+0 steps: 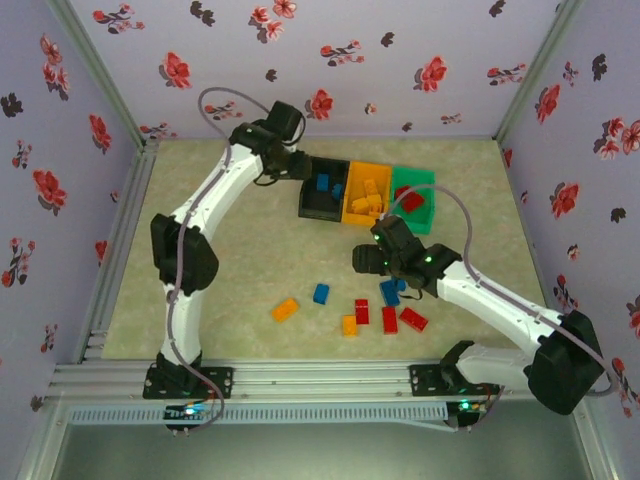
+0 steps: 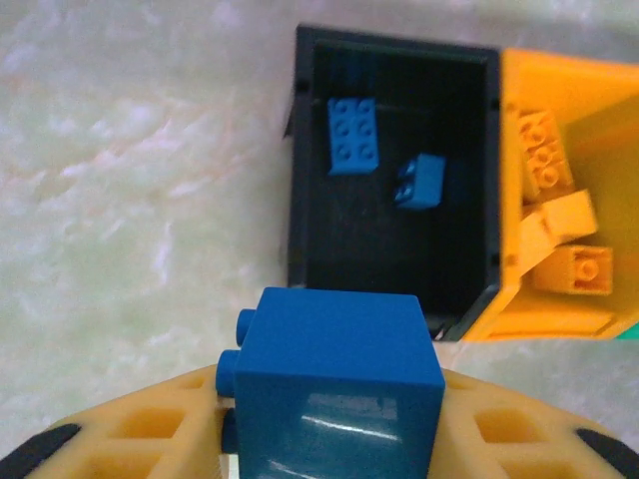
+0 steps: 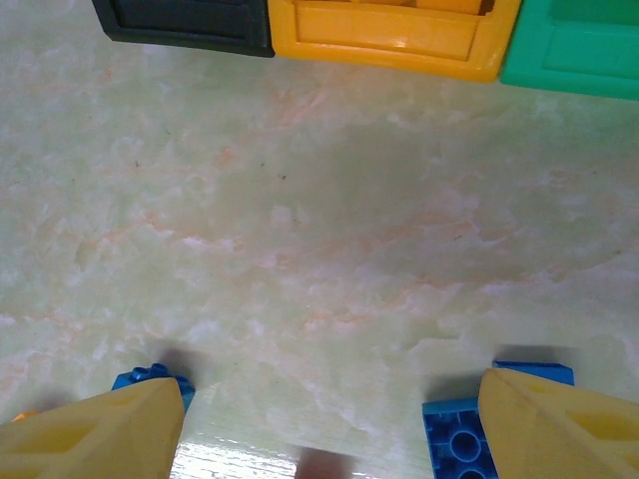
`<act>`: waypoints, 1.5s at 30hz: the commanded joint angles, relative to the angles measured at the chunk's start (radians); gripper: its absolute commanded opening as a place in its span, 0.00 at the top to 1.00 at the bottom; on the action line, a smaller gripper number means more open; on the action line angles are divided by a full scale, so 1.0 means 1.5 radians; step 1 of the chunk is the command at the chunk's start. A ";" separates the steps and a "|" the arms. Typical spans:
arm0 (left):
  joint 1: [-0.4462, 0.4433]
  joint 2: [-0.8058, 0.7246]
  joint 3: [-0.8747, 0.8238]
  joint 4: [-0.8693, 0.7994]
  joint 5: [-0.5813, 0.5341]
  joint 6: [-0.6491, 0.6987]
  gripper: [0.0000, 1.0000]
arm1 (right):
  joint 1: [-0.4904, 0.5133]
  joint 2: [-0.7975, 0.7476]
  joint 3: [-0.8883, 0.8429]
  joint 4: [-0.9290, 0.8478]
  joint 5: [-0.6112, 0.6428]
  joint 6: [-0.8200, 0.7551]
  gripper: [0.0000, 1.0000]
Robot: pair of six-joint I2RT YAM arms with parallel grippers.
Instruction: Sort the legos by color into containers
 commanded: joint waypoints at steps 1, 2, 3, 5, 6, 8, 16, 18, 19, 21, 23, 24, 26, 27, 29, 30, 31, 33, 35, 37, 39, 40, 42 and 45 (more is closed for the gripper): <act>-0.010 0.052 0.075 -0.043 0.022 0.013 0.68 | -0.009 -0.013 -0.009 -0.015 0.010 0.007 0.21; -0.012 0.069 0.093 -0.043 0.023 0.013 0.68 | -0.011 -0.014 -0.009 -0.015 0.010 0.005 0.22; -0.014 0.086 0.113 -0.043 0.025 0.012 0.68 | -0.012 -0.014 -0.009 -0.015 0.009 0.006 0.22; -0.014 0.117 0.145 -0.043 0.031 0.008 0.68 | -0.013 -0.015 -0.007 -0.015 0.005 0.005 0.21; -0.014 0.133 0.161 -0.039 0.033 0.005 0.68 | -0.014 -0.015 -0.005 -0.016 0.004 0.003 0.21; -0.015 0.154 0.170 -0.016 0.038 0.004 0.68 | -0.015 -0.016 -0.003 -0.018 0.004 0.001 0.21; -0.015 0.218 0.205 0.035 0.047 -0.009 0.42 | -0.017 -0.020 0.010 -0.043 0.009 -0.006 0.21; -0.015 0.218 0.207 0.032 0.048 -0.008 0.38 | -0.017 -0.024 0.008 -0.045 0.013 -0.007 0.21; -0.015 0.215 0.206 0.030 0.049 -0.008 0.37 | -0.018 -0.024 0.006 -0.045 0.014 -0.007 0.21; -0.015 0.201 0.199 0.027 0.046 -0.003 0.37 | -0.018 -0.024 0.005 -0.045 0.014 -0.007 0.21; -0.015 0.179 0.184 0.026 0.039 0.002 0.37 | -0.019 -0.022 0.005 -0.046 0.014 -0.007 0.21; -0.015 0.169 0.176 0.023 0.036 0.004 0.37 | -0.019 -0.021 0.006 -0.046 0.013 -0.009 0.21; -0.015 0.141 0.156 0.013 0.026 0.009 0.37 | -0.019 -0.020 0.008 -0.046 0.013 -0.010 0.21; -0.015 0.127 0.145 0.009 0.020 0.010 0.37 | -0.020 -0.018 0.009 -0.046 0.014 -0.011 0.21; -0.015 0.089 0.104 0.007 0.013 0.012 0.37 | -0.021 -0.014 0.011 -0.046 0.014 -0.012 0.20; -0.015 0.065 0.073 0.010 0.010 0.013 0.37 | -0.021 -0.011 0.012 -0.047 0.013 -0.011 0.21; -0.015 0.044 0.043 0.017 0.008 0.012 0.37 | -0.021 -0.008 0.014 -0.047 0.013 -0.012 0.20; -0.015 -0.010 -0.034 0.041 0.002 0.012 0.36 | -0.021 0.000 0.016 -0.047 0.012 -0.012 0.20; -0.015 -0.061 -0.101 0.053 -0.002 0.012 0.36 | -0.021 0.007 0.017 -0.044 0.011 -0.013 0.20; -0.015 -0.109 -0.168 0.082 -0.010 0.010 0.36 | -0.021 0.014 0.020 -0.042 0.007 -0.012 0.20; -0.015 -0.162 -0.232 0.096 -0.014 0.008 0.36 | -0.021 0.024 0.023 -0.040 0.003 -0.012 0.20; -0.015 -0.185 -0.262 0.101 -0.015 0.007 0.36 | -0.021 0.028 0.026 -0.040 0.001 -0.012 0.20; -0.015 -0.236 -0.325 0.111 -0.017 0.008 0.35 | -0.021 0.037 0.031 -0.040 -0.004 -0.010 0.20; -0.013 -0.291 -0.387 0.107 -0.020 0.025 0.35 | -0.019 0.050 0.036 -0.039 -0.010 -0.009 0.21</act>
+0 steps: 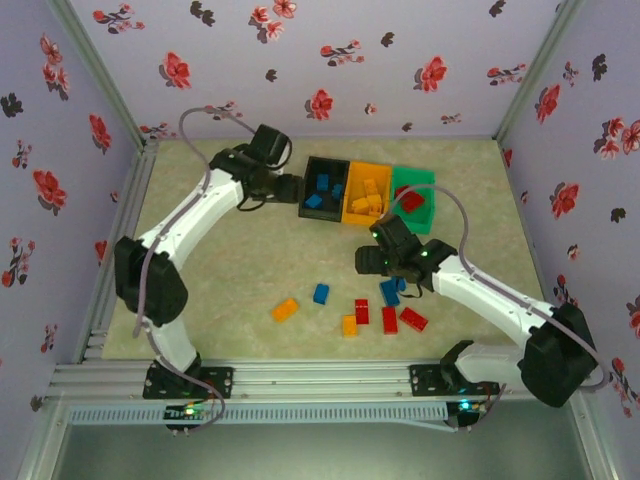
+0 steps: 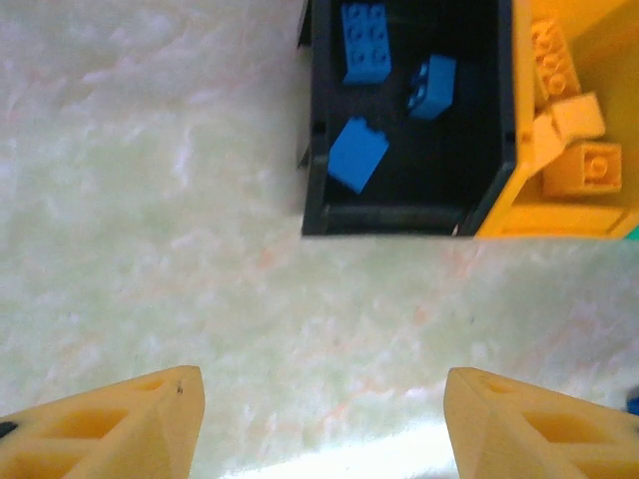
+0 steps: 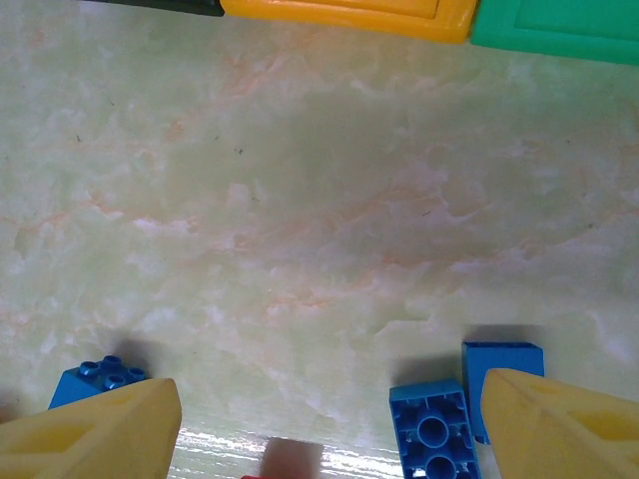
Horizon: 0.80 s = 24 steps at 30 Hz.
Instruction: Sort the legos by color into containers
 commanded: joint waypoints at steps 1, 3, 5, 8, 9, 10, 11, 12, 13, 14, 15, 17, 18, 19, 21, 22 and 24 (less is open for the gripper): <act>0.000 -0.060 -0.055 0.005 -0.019 0.028 0.34 | -0.003 0.014 0.023 -0.005 -0.006 -0.001 0.21; 0.003 -0.084 -0.084 -0.019 -0.037 0.034 0.34 | 0.000 0.021 0.026 -0.002 -0.007 0.001 0.21; 0.005 -0.105 -0.116 -0.031 -0.055 0.029 0.34 | 0.006 0.026 0.025 0.000 0.001 0.011 0.21; 0.007 -0.144 -0.176 -0.030 -0.061 -0.002 0.34 | 0.023 0.033 0.018 0.015 0.015 0.027 0.21; 0.008 -0.156 -0.194 -0.025 -0.063 -0.016 0.34 | 0.028 0.036 0.016 0.018 0.018 0.033 0.21; 0.008 -0.170 -0.215 -0.014 -0.062 -0.031 0.33 | 0.034 0.042 0.016 0.021 0.019 0.041 0.21; 0.010 -0.182 -0.237 0.001 -0.061 -0.045 0.32 | 0.040 0.049 0.016 0.024 0.019 0.048 0.21; 0.010 -0.192 -0.251 0.012 -0.061 -0.053 0.31 | 0.046 0.055 0.016 0.025 0.020 0.054 0.21; 0.012 -0.199 -0.262 0.021 -0.057 -0.057 0.31 | 0.055 0.063 0.016 0.026 0.017 0.064 0.21; 0.013 -0.201 -0.264 0.022 -0.057 -0.058 0.31 | 0.064 0.073 0.017 0.027 0.015 0.073 0.21; 0.015 -0.200 -0.261 0.017 -0.058 -0.056 0.31 | 0.071 0.080 0.016 0.030 0.012 0.082 0.21; 0.019 -0.196 -0.254 0.005 -0.062 -0.052 0.31 | 0.094 0.101 0.017 0.040 0.003 0.103 0.21; 0.019 -0.195 -0.251 0.003 -0.062 -0.051 0.31 | 0.102 0.111 0.017 0.044 -0.001 0.112 0.21; 0.020 -0.195 -0.250 0.003 -0.063 -0.051 0.31 | 0.115 0.123 0.016 0.051 -0.002 0.122 0.21; 0.020 -0.195 -0.247 0.003 -0.063 -0.052 0.31 | 0.139 0.145 0.020 0.065 -0.004 0.138 0.21; 0.021 -0.194 -0.246 0.002 -0.062 -0.052 0.31 | 0.150 0.158 0.023 0.073 -0.004 0.144 0.21; 0.020 -0.192 -0.245 0.000 -0.062 -0.053 0.31 | 0.170 0.183 0.035 0.083 -0.007 0.156 0.20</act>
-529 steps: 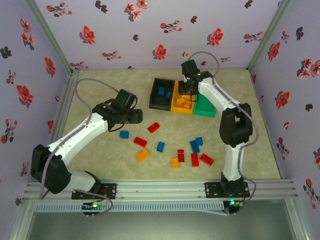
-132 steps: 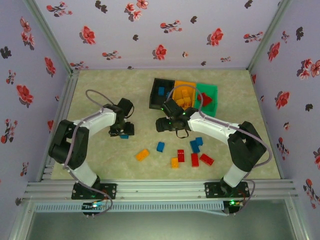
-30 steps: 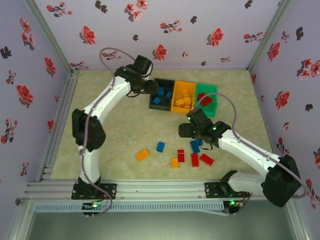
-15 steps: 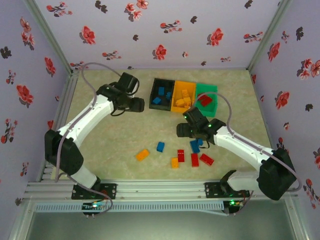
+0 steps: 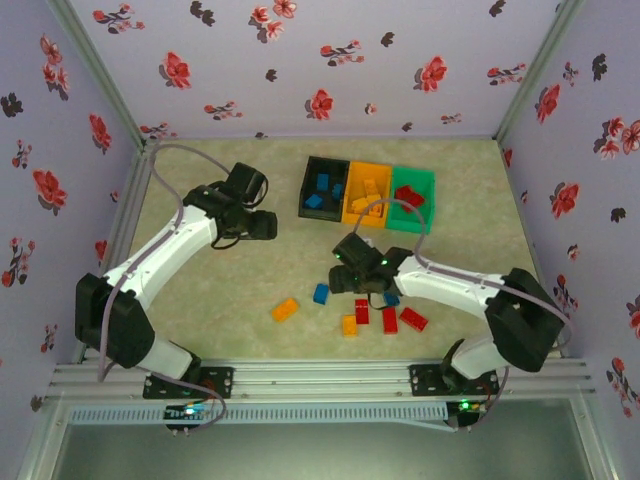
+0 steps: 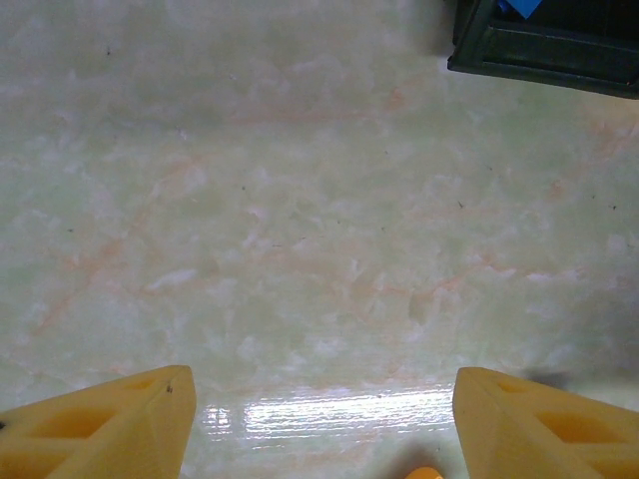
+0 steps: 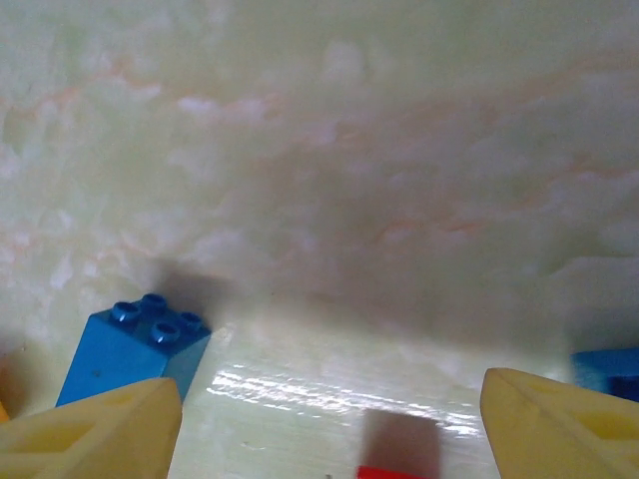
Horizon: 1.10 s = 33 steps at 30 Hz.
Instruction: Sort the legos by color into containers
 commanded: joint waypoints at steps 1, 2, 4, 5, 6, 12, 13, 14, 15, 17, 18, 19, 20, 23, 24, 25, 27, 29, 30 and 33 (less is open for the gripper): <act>0.005 -0.009 0.012 0.001 -0.014 -0.011 0.31 | 0.033 0.037 0.035 0.030 -0.003 0.047 0.20; 0.005 -0.010 0.011 0.000 -0.014 -0.011 0.31 | 0.042 0.051 0.045 0.031 -0.002 0.051 0.20; 0.004 -0.011 0.008 0.000 -0.014 -0.012 0.31 | 0.056 0.074 0.062 0.033 -0.002 0.058 0.19; 0.004 -0.013 0.006 -0.001 -0.014 -0.012 0.31 | 0.061 0.083 0.070 0.034 -0.004 0.061 0.19; 0.005 -0.014 0.004 -0.001 -0.014 -0.012 0.31 | 0.065 0.091 0.076 0.035 -0.005 0.064 0.19; 0.005 -0.025 -0.004 -0.007 -0.017 -0.009 0.31 | 0.077 0.131 0.106 0.026 -0.012 0.074 0.19; 0.005 -0.027 -0.005 -0.007 -0.018 -0.008 0.31 | 0.078 0.136 0.109 0.022 -0.012 0.074 0.19; 0.005 -0.029 -0.007 -0.008 -0.019 -0.008 0.31 | 0.080 0.144 0.113 0.019 -0.012 0.074 0.19; 0.006 -0.030 -0.007 -0.008 -0.019 -0.008 0.31 | 0.081 0.148 0.117 0.015 -0.012 0.073 0.19; 0.007 -0.030 -0.009 -0.008 -0.021 -0.008 0.31 | 0.084 0.160 0.127 0.006 -0.011 0.071 0.21; 0.007 -0.030 -0.010 -0.009 -0.021 -0.007 0.31 | 0.085 0.164 0.132 0.001 -0.009 0.070 0.22; 0.007 -0.030 -0.010 -0.008 -0.020 -0.009 0.31 | 0.087 0.169 0.136 -0.004 -0.008 0.069 0.22; 0.008 -0.030 -0.010 -0.009 -0.021 -0.009 0.31 | 0.089 0.174 0.140 -0.008 -0.007 0.068 0.23; 0.007 -0.030 -0.010 -0.010 -0.020 -0.008 0.31 | 0.093 0.187 0.152 -0.022 -0.002 0.067 0.28; 0.007 -0.031 -0.010 -0.011 -0.021 -0.008 0.31 | 0.095 0.191 0.154 -0.025 -0.003 0.067 0.29; 0.008 -0.032 -0.011 -0.012 -0.021 -0.007 0.31 | 0.095 0.193 0.156 -0.027 -0.002 0.066 0.30; 0.008 -0.034 -0.012 -0.012 -0.021 -0.007 0.31 | 0.097 0.196 0.157 -0.028 -0.003 0.066 0.34; 0.008 -0.035 -0.013 -0.012 -0.021 -0.006 0.31 | 0.098 0.198 0.157 -0.031 -0.001 0.065 0.38; 0.008 -0.035 -0.013 -0.011 -0.021 -0.006 0.31 | 0.099 0.198 0.158 -0.033 0.000 0.065 0.39; 0.008 -0.032 -0.012 -0.010 -0.022 -0.007 0.31 | 0.100 0.200 0.158 -0.042 0.003 0.063 0.42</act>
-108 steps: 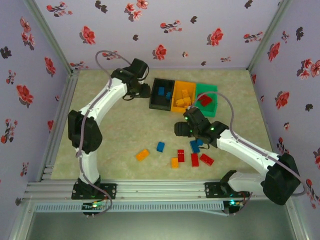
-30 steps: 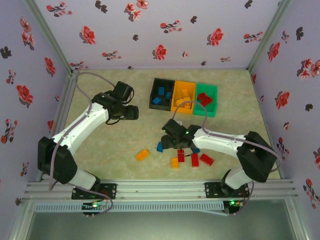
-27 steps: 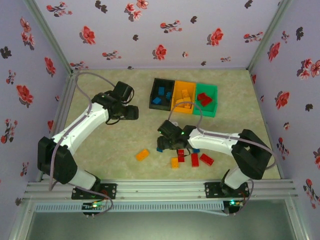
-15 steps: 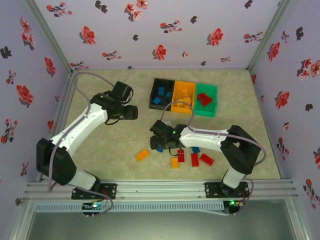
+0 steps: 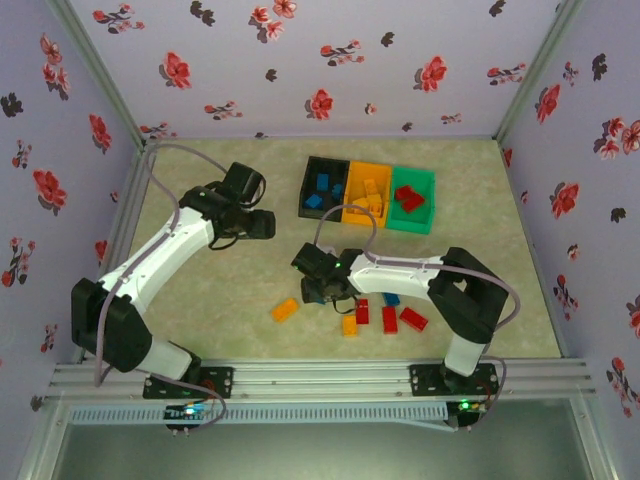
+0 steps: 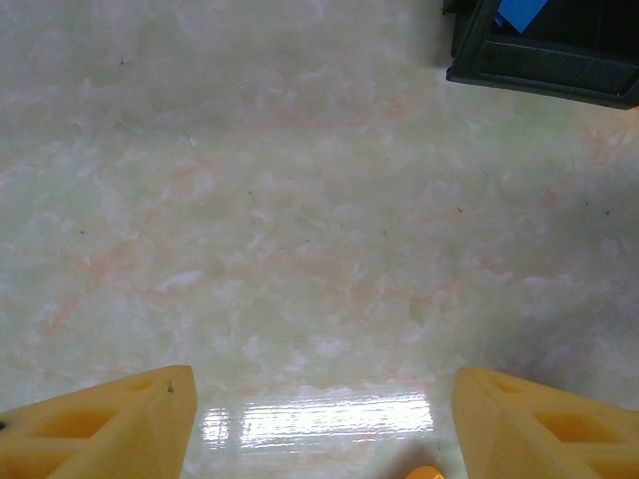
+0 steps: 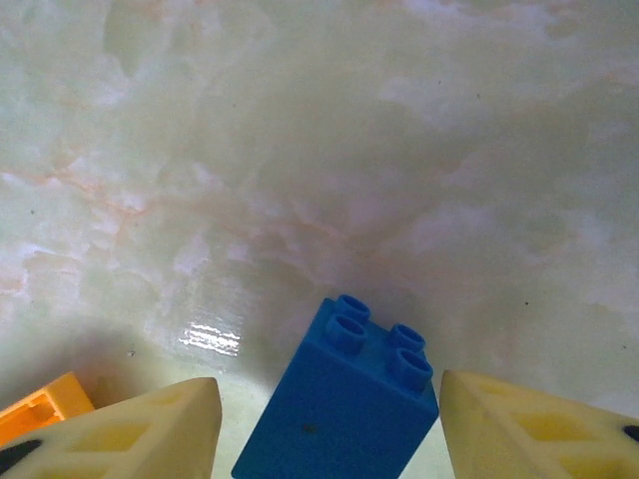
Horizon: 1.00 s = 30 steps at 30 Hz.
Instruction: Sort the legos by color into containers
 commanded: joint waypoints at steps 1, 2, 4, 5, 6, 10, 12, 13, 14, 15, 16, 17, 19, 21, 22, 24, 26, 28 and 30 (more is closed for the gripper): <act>0.006 -0.015 -0.010 -0.008 -0.016 -0.006 0.31 | 0.006 0.009 0.015 -0.034 0.017 0.002 0.43; 0.006 -0.014 -0.009 -0.008 -0.016 -0.006 0.31 | 0.006 0.008 0.015 -0.038 0.020 0.001 0.44; 0.006 -0.013 -0.008 -0.008 -0.016 -0.005 0.31 | 0.007 0.008 0.015 -0.044 0.025 -0.002 0.46; 0.005 -0.013 -0.008 -0.008 -0.016 -0.005 0.31 | 0.006 0.008 0.016 -0.049 0.028 -0.004 0.48; 0.006 -0.013 -0.007 -0.008 -0.016 -0.005 0.31 | 0.006 0.007 0.017 -0.053 0.031 -0.006 0.50; 0.006 -0.011 -0.005 -0.008 -0.016 -0.005 0.31 | 0.007 0.007 0.020 -0.060 0.036 -0.012 0.54; 0.006 -0.010 -0.004 -0.009 -0.017 -0.004 0.31 | 0.006 0.009 0.024 -0.065 0.039 -0.017 0.58; 0.006 -0.011 -0.004 -0.010 -0.016 -0.004 0.31 | 0.006 0.010 0.027 -0.068 0.041 -0.019 0.60; 0.006 -0.010 -0.003 -0.011 -0.016 -0.003 0.32 | 0.007 0.012 0.030 -0.071 0.042 -0.023 0.63; 0.006 -0.011 -0.003 -0.011 -0.016 -0.002 0.31 | 0.007 0.013 0.035 -0.075 0.044 -0.027 0.66; 0.006 -0.012 -0.004 -0.011 -0.016 -0.002 0.32 | 0.006 0.015 0.038 -0.080 0.047 -0.030 0.67; 0.005 -0.012 -0.004 -0.012 -0.016 -0.002 0.32 | 0.005 0.015 0.045 -0.087 0.053 -0.036 0.69; 0.006 -0.014 -0.004 -0.013 -0.016 -0.002 0.32 | 0.003 0.014 0.056 -0.102 0.064 -0.049 0.71; 0.006 -0.016 -0.004 -0.014 -0.016 -0.002 0.32 | -0.003 0.007 0.070 -0.114 0.069 -0.062 0.72; 0.006 -0.017 -0.004 -0.015 -0.016 -0.001 0.32 | -0.007 0.004 0.076 -0.120 0.073 -0.071 0.73; 0.006 -0.021 -0.004 -0.017 -0.016 -0.002 0.31 | -0.022 -0.005 0.101 -0.133 0.076 -0.093 0.73; 0.006 -0.027 -0.007 -0.016 -0.016 -0.005 0.32 | -0.044 -0.013 0.128 -0.145 0.077 -0.117 0.74; 0.006 -0.033 -0.012 -0.015 -0.017 -0.009 0.32 | -0.069 -0.020 0.159 -0.153 0.078 -0.143 0.74; 0.006 -0.039 -0.020 -0.015 -0.016 -0.013 0.32 | -0.097 -0.021 0.194 -0.160 0.074 -0.171 0.74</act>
